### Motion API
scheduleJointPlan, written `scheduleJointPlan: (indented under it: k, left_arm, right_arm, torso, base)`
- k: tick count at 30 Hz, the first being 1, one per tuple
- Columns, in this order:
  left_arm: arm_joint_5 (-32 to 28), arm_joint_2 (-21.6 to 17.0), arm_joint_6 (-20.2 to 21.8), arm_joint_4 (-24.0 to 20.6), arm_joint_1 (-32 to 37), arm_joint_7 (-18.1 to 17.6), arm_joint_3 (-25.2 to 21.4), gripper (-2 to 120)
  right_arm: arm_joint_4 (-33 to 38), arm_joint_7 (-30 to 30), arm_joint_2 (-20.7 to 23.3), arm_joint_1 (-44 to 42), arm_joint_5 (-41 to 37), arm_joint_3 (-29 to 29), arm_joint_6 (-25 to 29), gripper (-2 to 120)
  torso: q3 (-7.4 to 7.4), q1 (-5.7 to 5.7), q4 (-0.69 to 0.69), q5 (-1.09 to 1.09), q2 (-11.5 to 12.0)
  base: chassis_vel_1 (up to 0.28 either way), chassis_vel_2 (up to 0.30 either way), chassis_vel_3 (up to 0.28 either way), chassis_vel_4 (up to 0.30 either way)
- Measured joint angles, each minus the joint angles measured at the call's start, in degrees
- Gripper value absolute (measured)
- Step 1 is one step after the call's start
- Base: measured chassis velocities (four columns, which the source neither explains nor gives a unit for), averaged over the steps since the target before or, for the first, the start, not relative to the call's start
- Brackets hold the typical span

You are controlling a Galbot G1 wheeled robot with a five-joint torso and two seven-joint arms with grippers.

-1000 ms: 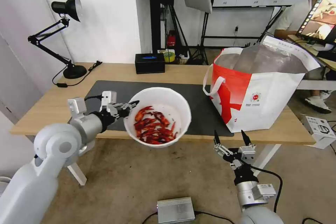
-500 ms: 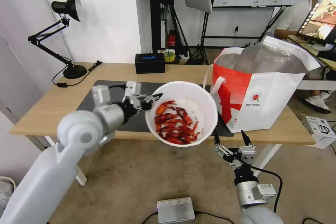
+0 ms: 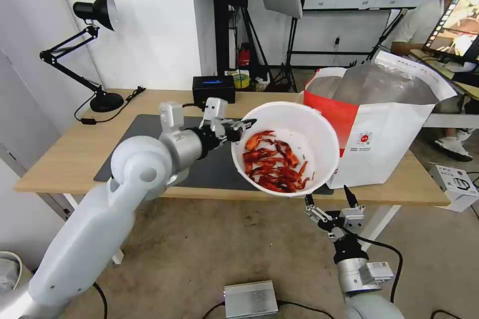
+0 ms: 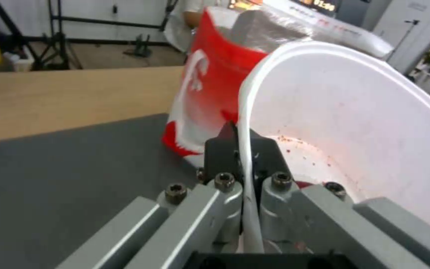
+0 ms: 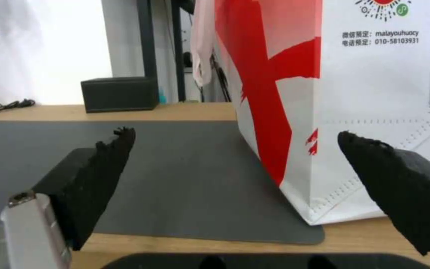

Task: Pick up the trash from the table and place it into the takeout bag.

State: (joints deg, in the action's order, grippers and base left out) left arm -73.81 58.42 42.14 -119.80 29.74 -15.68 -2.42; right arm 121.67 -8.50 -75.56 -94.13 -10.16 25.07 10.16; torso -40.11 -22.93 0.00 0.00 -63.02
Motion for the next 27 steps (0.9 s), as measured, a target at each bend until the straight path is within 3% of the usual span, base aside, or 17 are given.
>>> scheduleJointPlan:
  k: [11,14,27]
  left_arm:
    - [-3.04,4.44,0.0,2.8,-10.35,-2.53,7.82,0]
    - [-3.31,7.98,0.01,5.54,-14.49,-3.12,11.03,0]
    - [-4.77,15.18,0.01,11.02,-21.49,-5.59,16.5,0]
  right_arm:
    - [0.0,0.0,0.0,0.0,0.0,0.0,0.0,100]
    - [0.0,0.0,0.0,0.0,0.0,0.0,0.0,100]
    - [0.0,0.0,0.0,0.0,0.0,0.0,0.0,100]
  torso:
    - [0.0,0.0,0.0,0.01,0.0]
    - [0.0,0.0,-0.01,0.01,0.0]
    - [0.0,0.01,-0.01,0.0,0.0]
  base:
    - [0.0,0.0,0.0,0.0]
    - [0.0,0.0,0.0,0.0]
    - [0.0,0.0,0.0,0.0]
